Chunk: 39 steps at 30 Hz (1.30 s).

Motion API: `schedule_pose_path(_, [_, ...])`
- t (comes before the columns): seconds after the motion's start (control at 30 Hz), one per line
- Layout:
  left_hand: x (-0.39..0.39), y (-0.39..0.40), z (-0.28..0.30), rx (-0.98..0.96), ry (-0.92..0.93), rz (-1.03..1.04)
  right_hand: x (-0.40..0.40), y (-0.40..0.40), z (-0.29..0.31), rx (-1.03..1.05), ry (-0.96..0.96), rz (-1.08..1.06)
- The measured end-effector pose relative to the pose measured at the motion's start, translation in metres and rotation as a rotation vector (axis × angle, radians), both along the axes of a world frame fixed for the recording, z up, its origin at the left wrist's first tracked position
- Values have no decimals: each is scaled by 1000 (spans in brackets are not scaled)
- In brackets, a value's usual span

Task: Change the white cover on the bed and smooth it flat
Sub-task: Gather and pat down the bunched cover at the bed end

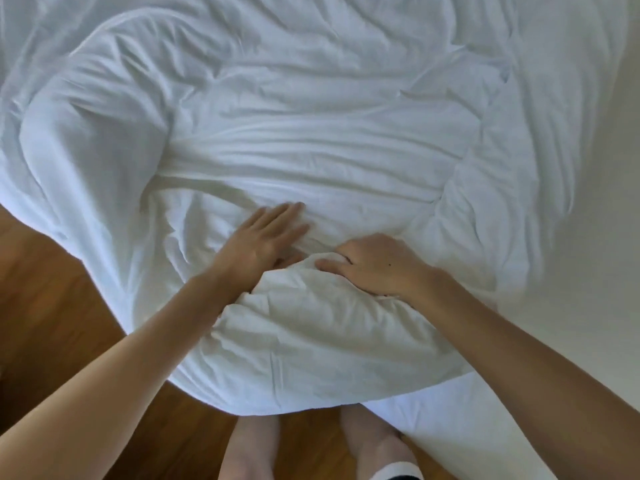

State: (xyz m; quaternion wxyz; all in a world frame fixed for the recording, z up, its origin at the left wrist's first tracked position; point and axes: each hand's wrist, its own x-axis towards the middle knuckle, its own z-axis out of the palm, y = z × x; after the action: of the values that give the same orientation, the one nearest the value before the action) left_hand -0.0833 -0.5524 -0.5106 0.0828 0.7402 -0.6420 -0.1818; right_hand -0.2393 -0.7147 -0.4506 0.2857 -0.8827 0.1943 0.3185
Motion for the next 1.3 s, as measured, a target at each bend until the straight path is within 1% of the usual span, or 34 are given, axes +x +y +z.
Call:
schedule_pose_path(0.03, [-5,10,-3,-5,-8,21,-4,5,2,-46,-35,71])
schedule_pose_path(0.1, [-14,34,-8,-41,-33,113,-17,23,4,-155,-270,175])
schedule_pose_path(0.13, [-21,46,-12,-69,-40,155,-25,33,4,-191,-390,197])
schedule_pose_path(0.2, [-37,60,-13,-134,-32,235,-44,50,-6,-220,-555,195])
schedule_pose_path(0.23, [-43,62,-14,-160,-22,277,-53,54,-12,-227,-592,183])
schedule_pose_path(0.33, [-47,60,-20,-172,24,411,-80,45,-17,-318,-534,117])
schedule_pose_path(0.4, [-42,54,-26,-151,8,489,-93,28,-18,-405,-518,66])
schedule_pose_path(0.47, [-42,51,-32,-118,18,519,-102,20,-20,-434,-518,60])
schedule_pose_path(0.57, [-39,51,-41,-123,6,529,-106,22,-24,-442,-667,89])
schedule_pose_path(0.67, [-34,46,-50,-86,59,563,-124,22,-20,-440,-829,32])
schedule_pose_path(0.77, [-25,42,-55,-51,87,628,-157,27,-7,-492,-949,-50])
schedule_pose_path(0.83, [-23,44,-55,-97,65,623,-195,28,9,-528,-986,-111])
schedule_pose_path(0.93, [-29,45,-59,-159,76,635,-265,33,28,-607,-923,-190])
schedule_pose_path(1.0, [-34,45,-59,-193,106,672,-288,46,21,-659,-827,-230])
schedule_pose_path(1.07, [-38,48,-57,-193,95,654,-283,54,6,-672,-777,-284])
schedule_pose_path(1.13, [-35,54,-56,-209,75,623,-267,51,1,-624,-744,-288])
schedule_pose_path(1.23, [-36,53,-56,-250,40,605,-244,33,26,-455,-598,-262])
schedule_pose_path(1.3, [-42,46,-50,-223,12,638,-223,15,39,-440,-520,-191])
